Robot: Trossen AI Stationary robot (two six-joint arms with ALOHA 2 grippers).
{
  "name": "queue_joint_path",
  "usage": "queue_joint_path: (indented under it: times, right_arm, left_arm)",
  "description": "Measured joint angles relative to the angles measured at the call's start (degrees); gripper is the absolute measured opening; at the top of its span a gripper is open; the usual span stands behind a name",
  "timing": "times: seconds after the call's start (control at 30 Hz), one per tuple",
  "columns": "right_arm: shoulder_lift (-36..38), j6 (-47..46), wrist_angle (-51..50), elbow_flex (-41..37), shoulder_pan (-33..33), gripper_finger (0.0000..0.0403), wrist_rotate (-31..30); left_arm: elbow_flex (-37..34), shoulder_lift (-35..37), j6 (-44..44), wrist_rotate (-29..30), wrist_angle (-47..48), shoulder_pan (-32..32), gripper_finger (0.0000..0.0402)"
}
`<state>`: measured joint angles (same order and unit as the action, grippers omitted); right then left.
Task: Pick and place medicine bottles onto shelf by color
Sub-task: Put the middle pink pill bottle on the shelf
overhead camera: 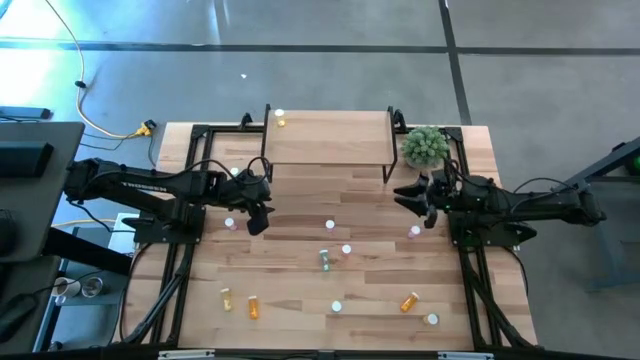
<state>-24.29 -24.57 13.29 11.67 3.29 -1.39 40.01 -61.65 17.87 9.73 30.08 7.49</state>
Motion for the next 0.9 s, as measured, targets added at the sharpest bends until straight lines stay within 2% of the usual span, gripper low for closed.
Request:
queue_joint_path:
  times: [0.2,0.4,0.7,0.9]
  right_arm:
    - [-7.4,8.7,-7.0,7.8,0.0,0.0154,0.0]
    - [-16.5,14.3,-8.3,13.9,0.0,0.0154,0.2]
    - [-29.7,15.6,-12.2,21.7,0.0,0.0154,3.8]
    - [-37.3,17.6,-16.6,28.9,0.1,0.0154,3.4]
  left_arm:
    - [0.0,0.0,0.0,0.0,0.0,0.0,0.0157]
    - [0.0,0.0,0.0,0.0,0.0,0.0,0.0157]
    - [0.0,0.0,0.0,0.0,0.0,0.0,0.0156]
    - [0.0,0.0,0.0,0.0,0.0,0.0,0.0157]
